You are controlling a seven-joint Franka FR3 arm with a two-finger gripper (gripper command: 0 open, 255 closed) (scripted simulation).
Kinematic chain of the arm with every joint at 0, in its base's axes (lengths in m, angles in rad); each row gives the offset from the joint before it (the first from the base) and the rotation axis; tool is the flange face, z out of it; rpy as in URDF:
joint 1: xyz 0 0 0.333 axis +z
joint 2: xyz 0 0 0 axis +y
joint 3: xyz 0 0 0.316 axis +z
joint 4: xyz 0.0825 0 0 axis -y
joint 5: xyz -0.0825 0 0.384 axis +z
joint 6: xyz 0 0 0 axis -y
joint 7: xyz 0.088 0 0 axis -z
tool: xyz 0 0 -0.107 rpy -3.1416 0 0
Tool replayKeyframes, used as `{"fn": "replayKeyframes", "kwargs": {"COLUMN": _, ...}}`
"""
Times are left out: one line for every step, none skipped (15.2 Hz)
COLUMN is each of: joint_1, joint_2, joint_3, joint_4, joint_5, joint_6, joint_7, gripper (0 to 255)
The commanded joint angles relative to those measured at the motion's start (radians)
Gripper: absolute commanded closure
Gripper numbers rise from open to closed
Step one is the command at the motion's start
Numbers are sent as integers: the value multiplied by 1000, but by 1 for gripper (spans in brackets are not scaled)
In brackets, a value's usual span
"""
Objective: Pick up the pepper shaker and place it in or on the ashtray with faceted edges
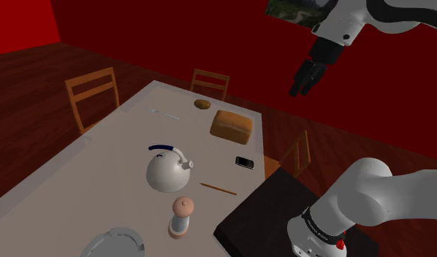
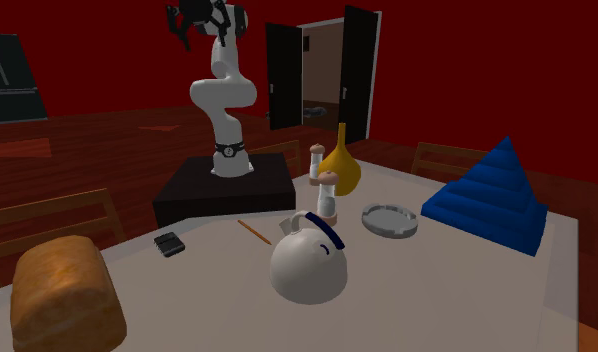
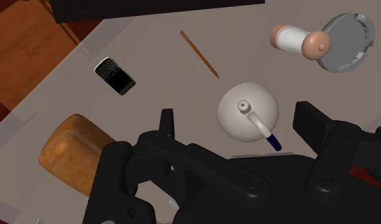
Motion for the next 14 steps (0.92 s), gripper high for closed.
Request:
{"fn": "replayKeyframes", "kwargs": {"joint_1": 0, "joint_2": 0, "joint_3": 0, "joint_4": 0, "joint_5": 0, "joint_6": 0, "joint_7": 0, "gripper": 0}}
{"fn": "replayKeyframes", "kwargs": {"joint_1": 3, "joint_2": -9, "joint_3": 17, "joint_4": -31, "joint_5": 12, "joint_6": 23, "joint_7": 19, "gripper": 0}}
{"fn": "replayKeyframes", "kwargs": {"joint_1": 6, "joint_2": -17, "joint_3": 35, "joint_4": -61, "joint_5": 23, "joint_6": 46, "joint_7": 38, "gripper": 0}}
{"fn": "replayKeyframes", "kwargs": {"joint_1": 9, "joint_2": -24, "joint_3": 53, "joint_4": -89, "joint_5": 36, "joint_6": 69, "joint_7": 57, "gripper": 0}}
{"fn": "replayKeyframes", "kwargs": {"joint_1": 13, "joint_2": -30, "joint_3": 71, "joint_4": -117, "joint_5": 49, "joint_6": 92, "joint_7": 75, "gripper": 0}}
{"fn": "replayKeyframes", "kwargs": {"joint_1": 18, "joint_2": -34, "joint_3": 90, "joint_4": -143, "joint_5": 62, "joint_6": 116, "joint_7": 94, "gripper": 0}}
{"fn": "replayKeyframes", "kwargs": {"joint_1": 22, "joint_2": -37, "joint_3": 109, "joint_4": -168, "joint_5": 76, "joint_6": 141, "joint_7": 112, "gripper": 0}}
{"fn": "replayKeyframes", "kwargs": {"joint_1": 28, "joint_2": -38, "joint_3": 128, "joint_4": -192, "joint_5": 90, "joint_6": 165, "joint_7": 131, "gripper": 0}}
{"fn": "replayKeyframes", "kwargs": {"joint_1": 34, "joint_2": -38, "joint_3": 148, "joint_4": -215, "joint_5": 104, "joint_6": 191, "joint_7": 150, "gripper": 0}}
{"fn": "replayKeyframes", "kwargs": {"joint_1": 40, "joint_2": -36, "joint_3": 168, "joint_4": -237, "joint_5": 118, "joint_6": 217, "joint_7": 168, "gripper": 0}}
{"fn": "replayKeyframes", "kwargs": {"joint_1": 46, "joint_2": -32, "joint_3": 188, "joint_4": -257, "joint_5": 133, "joint_6": 243, "joint_7": 186, "gripper": 0}}
{"fn": "replayKeyframes", "kwargs": {"joint_1": 53, "joint_2": -27, "joint_3": 209, "joint_4": -276, "joint_5": 148, "joint_6": 270, "joint_7": 205, "gripper": 0}}
{"fn": "replayKeyframes", "kwargs": {"joint_1": 60, "joint_2": -20, "joint_3": 230, "joint_4": -294, "joint_5": 163, "joint_6": 298, "joint_7": 223, "gripper": 0}}
{"fn": "replayKeyframes", "kwargs": {"joint_1": 67, "joint_2": -11, "joint_3": 251, "joint_4": -311, "joint_5": 178, "joint_6": 326, "joint_7": 241, "gripper": 0}}
